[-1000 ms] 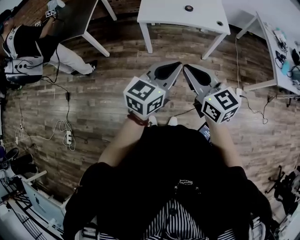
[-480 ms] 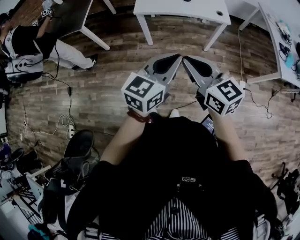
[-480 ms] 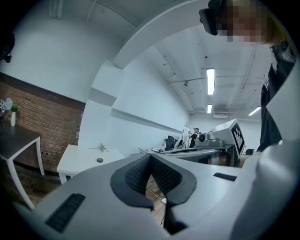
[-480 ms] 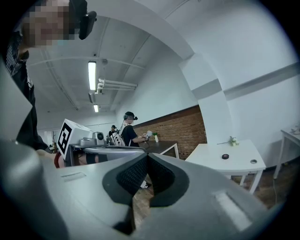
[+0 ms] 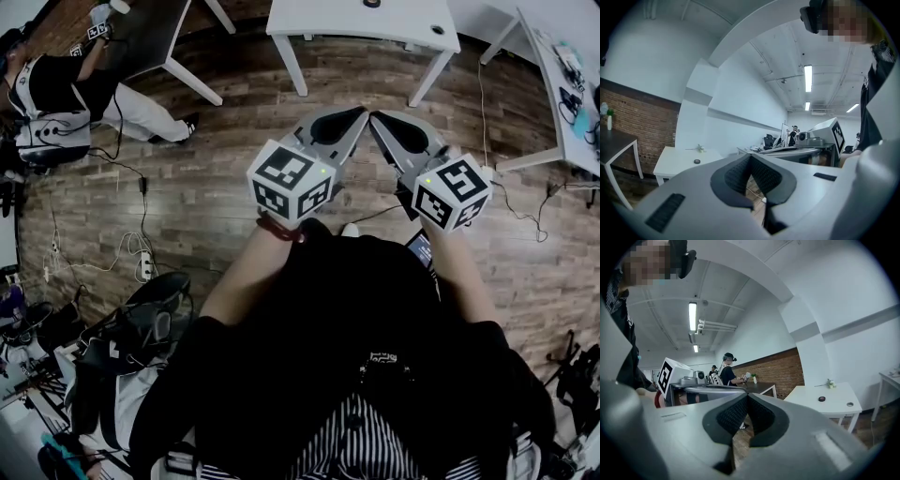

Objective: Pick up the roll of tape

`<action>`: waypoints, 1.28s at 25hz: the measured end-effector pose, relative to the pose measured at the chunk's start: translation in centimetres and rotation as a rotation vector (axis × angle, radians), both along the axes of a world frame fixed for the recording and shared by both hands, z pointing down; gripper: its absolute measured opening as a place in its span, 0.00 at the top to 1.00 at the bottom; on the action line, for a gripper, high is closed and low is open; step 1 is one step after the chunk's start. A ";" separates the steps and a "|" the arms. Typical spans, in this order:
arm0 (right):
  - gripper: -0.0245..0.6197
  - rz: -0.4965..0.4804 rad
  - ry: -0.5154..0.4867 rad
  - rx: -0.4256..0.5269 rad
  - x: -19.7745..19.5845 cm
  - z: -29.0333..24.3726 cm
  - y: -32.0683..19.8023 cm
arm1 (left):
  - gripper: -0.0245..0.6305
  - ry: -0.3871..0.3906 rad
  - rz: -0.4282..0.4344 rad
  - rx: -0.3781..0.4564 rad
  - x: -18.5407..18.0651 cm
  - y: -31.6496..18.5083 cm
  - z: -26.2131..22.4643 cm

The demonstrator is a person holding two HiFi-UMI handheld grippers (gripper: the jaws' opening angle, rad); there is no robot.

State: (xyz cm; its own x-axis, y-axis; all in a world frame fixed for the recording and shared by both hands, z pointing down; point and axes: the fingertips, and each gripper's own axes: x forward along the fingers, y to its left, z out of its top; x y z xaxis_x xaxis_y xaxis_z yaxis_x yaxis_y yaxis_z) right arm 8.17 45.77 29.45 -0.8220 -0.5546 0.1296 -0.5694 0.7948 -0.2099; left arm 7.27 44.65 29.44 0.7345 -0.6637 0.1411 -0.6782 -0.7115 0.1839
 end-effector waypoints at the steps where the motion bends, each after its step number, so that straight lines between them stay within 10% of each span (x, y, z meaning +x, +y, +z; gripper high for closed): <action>1: 0.96 -0.001 0.000 -0.003 0.2 0.1 -0.1 | 0.96 0.000 0.001 -0.003 0.2 -0.1 0.1; 22: 0.96 0.206 -0.011 -0.022 7.4 0.2 -8.5 | 0.96 0.011 0.233 0.006 7.7 -8.9 0.1; 32: 0.96 0.269 0.003 -0.013 5.1 -1.0 -16.7 | 0.96 0.027 0.283 0.009 5.5 -17.1 -0.9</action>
State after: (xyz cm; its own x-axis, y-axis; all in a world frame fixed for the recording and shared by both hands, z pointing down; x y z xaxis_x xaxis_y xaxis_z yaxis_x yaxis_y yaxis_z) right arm 13.24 29.06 28.48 -0.6449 -0.7512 0.1407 -0.7604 0.6121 -0.2171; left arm 12.73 27.55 28.53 0.8941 -0.4332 0.1138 -0.4476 -0.8734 0.1917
